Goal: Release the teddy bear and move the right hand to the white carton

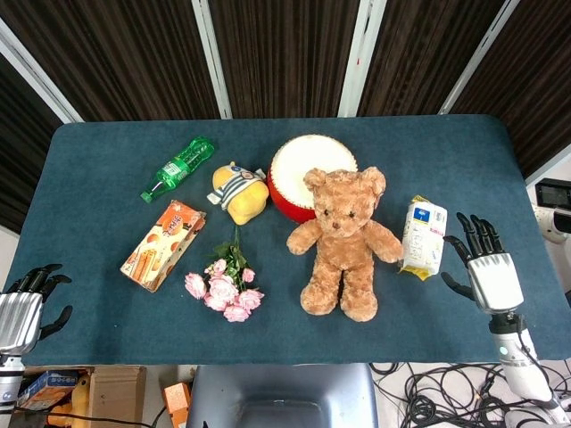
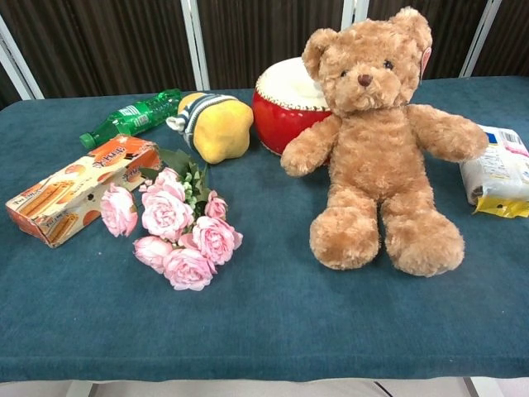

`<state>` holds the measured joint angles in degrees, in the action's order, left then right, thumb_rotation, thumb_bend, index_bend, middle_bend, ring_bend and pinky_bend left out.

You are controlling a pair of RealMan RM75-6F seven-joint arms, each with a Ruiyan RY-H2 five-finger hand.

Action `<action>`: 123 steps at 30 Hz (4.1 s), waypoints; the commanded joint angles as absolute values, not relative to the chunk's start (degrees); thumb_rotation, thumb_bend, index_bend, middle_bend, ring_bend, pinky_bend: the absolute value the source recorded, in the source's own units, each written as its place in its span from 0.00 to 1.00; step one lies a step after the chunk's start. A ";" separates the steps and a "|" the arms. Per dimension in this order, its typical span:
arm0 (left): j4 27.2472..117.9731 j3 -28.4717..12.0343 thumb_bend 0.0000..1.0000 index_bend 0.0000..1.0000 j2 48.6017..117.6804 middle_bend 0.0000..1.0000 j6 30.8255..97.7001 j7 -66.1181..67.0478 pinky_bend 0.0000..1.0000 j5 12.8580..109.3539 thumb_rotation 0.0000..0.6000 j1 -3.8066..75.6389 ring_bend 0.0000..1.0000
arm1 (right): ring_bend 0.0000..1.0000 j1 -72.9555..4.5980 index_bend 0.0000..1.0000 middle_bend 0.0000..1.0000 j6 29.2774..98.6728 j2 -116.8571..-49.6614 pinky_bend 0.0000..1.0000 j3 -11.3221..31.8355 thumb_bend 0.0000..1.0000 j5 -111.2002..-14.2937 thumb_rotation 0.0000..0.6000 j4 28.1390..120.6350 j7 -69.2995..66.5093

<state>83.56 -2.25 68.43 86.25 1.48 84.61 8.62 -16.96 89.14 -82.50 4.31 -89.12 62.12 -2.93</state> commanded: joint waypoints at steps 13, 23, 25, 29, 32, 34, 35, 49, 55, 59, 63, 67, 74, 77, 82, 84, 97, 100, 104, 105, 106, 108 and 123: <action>84.68 -3.11 0.29 0.39 67.54 0.24 84.07 1.38 0.38 82.83 1.00 8.38 0.22 | 0.00 -21.67 0.41 0.02 82.28 -90.69 0.12 6.35 0.09 -88.02 1.00 50.75 -8.65; 85.19 -3.17 0.29 0.39 67.15 0.24 83.42 1.08 0.38 82.97 1.00 8.35 0.23 | 0.00 -23.83 0.42 0.02 83.38 -95.57 0.13 6.18 0.09 -89.92 1.00 45.18 -13.12; 85.27 -3.16 0.29 0.39 67.08 0.25 83.35 1.03 0.39 83.01 1.00 8.32 0.23 | 0.00 -24.20 0.42 0.02 83.78 -96.24 0.13 6.30 0.09 -90.14 1.00 44.63 -13.74; 85.45 -3.14 0.29 0.39 66.96 0.25 83.08 0.97 0.39 83.18 1.00 8.37 0.23 | 0.00 -25.02 0.41 0.02 84.12 -97.52 0.13 6.33 0.09 -90.58 1.00 43.50 -14.33; 85.55 -3.08 0.29 0.39 66.90 0.25 82.97 1.06 0.39 83.29 1.00 8.35 0.23 | 0.00 -25.57 0.41 0.02 84.15 -98.45 0.13 6.30 0.09 -90.80 1.00 42.70 -14.43; 85.61 -3.08 0.29 0.39 66.87 0.25 82.86 1.08 0.39 83.32 1.00 8.38 0.24 | 0.00 -25.86 0.41 0.02 84.09 -98.93 0.13 6.29 0.09 -90.87 1.00 42.33 -14.50; 85.62 -3.08 0.29 0.39 66.86 0.25 82.84 1.08 0.39 83.32 1.00 8.39 0.24 | 0.00 -25.90 0.41 0.02 84.08 -99.00 0.14 6.30 0.09 -90.85 1.00 42.24 -14.52; 85.65 -3.59 0.29 0.39 66.31 0.25 82.88 -0.72 0.39 82.90 1.00 8.08 0.25 | 0.00 -27.40 0.53 0.02 84.91 -104.72 0.18 6.86 0.13 -90.29 1.00 35.81 -18.09; 85.61 -3.61 0.29 0.39 66.32 0.25 82.56 -0.88 0.39 82.92 1.00 8.15 0.25 | 0.00 -27.66 0.63 0.04 86.82 -105.86 0.19 7.62 0.23 -89.85 1.00 33.54 -19.17; 85.68 -3.58 0.29 0.39 66.32 0.25 82.19 -0.83 0.39 82.94 1.00 8.29 0.25 | 0.00 -27.88 0.68 0.04 88.96 -106.18 0.19 8.43 0.27 -89.61 1.00 33.48 -19.70; 85.84 -3.59 0.29 0.39 66.22 0.25 82.06 -0.98 0.39 82.89 1.00 8.27 0.25 | 0.00 -28.04 0.69 0.04 89.81 -106.35 0.20 8.72 0.27 -89.44 1.00 33.91 -18.99; 85.87 -3.72 0.29 0.39 66.13 0.25 82.17 -1.12 0.39 82.71 1.00 8.17 0.25 | 0.00 -27.81 0.69 0.04 88.20 -106.43 0.20 7.68 0.27 -89.53 1.00 33.39 -17.99; 86.03 -3.86 0.29 0.39 65.98 0.25 82.16 -1.26 0.39 82.44 1.00 8.05 0.25 | 0.00 -27.96 0.69 0.04 87.26 -106.87 0.20 6.93 0.27 -89.70 1.00 32.92 -18.14; 86.04 -3.86 0.29 0.39 65.95 0.25 82.13 -1.32 0.39 82.49 1.00 8.05 0.25 | 0.00 -28.34 0.69 0.04 89.51 -107.12 0.20 7.67 0.27 -89.81 1.00 33.32 -18.37; 86.14 -3.88 0.29 0.39 65.87 0.25 81.98 -1.38 0.39 82.45 1.00 8.07 0.25 | 0.00 -28.56 0.69 0.04 90.52 -106.69 0.20 7.91 0.27 -89.90 1.00 34.53 -18.11; 86.16 -3.92 0.29 0.39 65.85 0.25 82.09 -1.42 0.39 82.48 1.00 8.03 0.25 | 0.00 -28.37 0.69 0.04 89.96 -106.52 0.20 7.58 0.27 -89.86 1.00 34.62 -17.71; 86.39 -3.88 0.29 0.38 65.73 0.25 81.66 -1.35 0.39 82.38 1.00 8.09 0.25 | 0.00 -28.39 0.69 0.04 89.96 -106.18 0.20 8.06 0.27 -89.21 1.00 35.06 -18.80; 86.47 -3.89 0.29 0.38 65.69 0.25 81.68 -1.39 0.39 82.38 1.00 8.06 0.25 | 0.00 -28.32 0.69 0.04 90.06 -105.68 0.20 8.12 0.27 -89.13 1.00 35.75 -18.62; 86.56 -3.87 0.29 0.38 65.71 0.25 81.58 -1.25 0.39 82.36 1.00 8.09 0.25 | 0.00 -27.81 0.69 0.04 88.62 -105.34 0.20 7.28 0.27 -89.10 1.00 35.75 -18.15; 86.58 -3.85 0.29 0.38 65.71 0.25 81.51 -1.17 0.39 82.34 1.00 8.10 0.25 | 0.00 -27.69 0.69 0.04 87.93 -105.35 0.20 7.04 0.27 -89.00 1.00 35.60 -18.14; 86.60 -3.85 0.29 0.38 65.71 0.25 81.46 -1.11 0.39 82.31 1.00 8.12 0.25 | 0.00 -27.64 0.69 0.04 87.37 -105.37 0.20 6.88 0.27 -88.93 1.00 35.48 -18.16; 86.65 -3.84 0.29 0.38 65.68 0.25 81.34 -1.01 0.39 82.26 1.00 8.15 0.25 | 0.00 -27.63 0.68 0.04 86.27 -105.34 0.20 6.57 0.27 -88.83 1.00 35.33 -18.22; 86.83 -3.54 0.29 0.38 65.83 0.25 82.05 -0.44 0.39 83.47 1.00 8.12 0.25 | 0.00 -22.53 0.00 0.00 88.34 -89.60 0.21 0.11 0.27 -93.58 1.00 58.19 -18.24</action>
